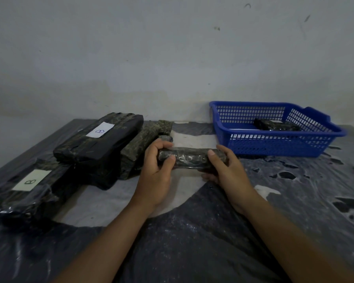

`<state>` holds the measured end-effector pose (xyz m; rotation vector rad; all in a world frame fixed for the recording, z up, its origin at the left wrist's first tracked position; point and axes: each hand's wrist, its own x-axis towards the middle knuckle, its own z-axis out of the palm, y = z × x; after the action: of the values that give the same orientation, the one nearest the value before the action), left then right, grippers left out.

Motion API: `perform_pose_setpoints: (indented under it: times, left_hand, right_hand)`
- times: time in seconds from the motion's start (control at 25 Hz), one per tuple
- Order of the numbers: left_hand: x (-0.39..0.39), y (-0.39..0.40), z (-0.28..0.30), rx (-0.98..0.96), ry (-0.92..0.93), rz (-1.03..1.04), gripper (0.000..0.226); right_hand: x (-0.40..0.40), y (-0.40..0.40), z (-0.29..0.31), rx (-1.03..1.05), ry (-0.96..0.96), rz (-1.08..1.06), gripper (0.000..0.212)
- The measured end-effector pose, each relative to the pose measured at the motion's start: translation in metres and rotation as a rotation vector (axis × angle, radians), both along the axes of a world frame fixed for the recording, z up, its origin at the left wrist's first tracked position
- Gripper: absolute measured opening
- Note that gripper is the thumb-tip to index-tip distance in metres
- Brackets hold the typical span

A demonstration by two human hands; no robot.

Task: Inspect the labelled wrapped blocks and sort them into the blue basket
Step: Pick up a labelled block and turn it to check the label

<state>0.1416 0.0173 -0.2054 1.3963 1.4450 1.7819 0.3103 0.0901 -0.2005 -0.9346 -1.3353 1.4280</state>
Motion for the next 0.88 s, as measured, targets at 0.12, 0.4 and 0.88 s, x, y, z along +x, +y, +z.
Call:
perform_pose_setpoints:
  times: [0.12,0.4,0.88]
  left_hand:
    - [-0.0032,0.0027,0.0005,-0.011,-0.102,-0.021,0.044]
    - [-0.0011,0.0030,0.0055,-0.069,-0.366,-0.137,0.031]
    - [0.0045,-0.0008,0.0065,-0.109,-0.311,-0.103,0.040]
  right_hand:
    - [0.0026,0.0014,0.0039,-0.096,0.176,0.092,0.049]
    - [0.0017,-0.0003,0.0021,-0.022,0.283,0.125,0.037]
    - [0.0028,-0.0080,0.0013,0.193,0.018,0.016,0.044]
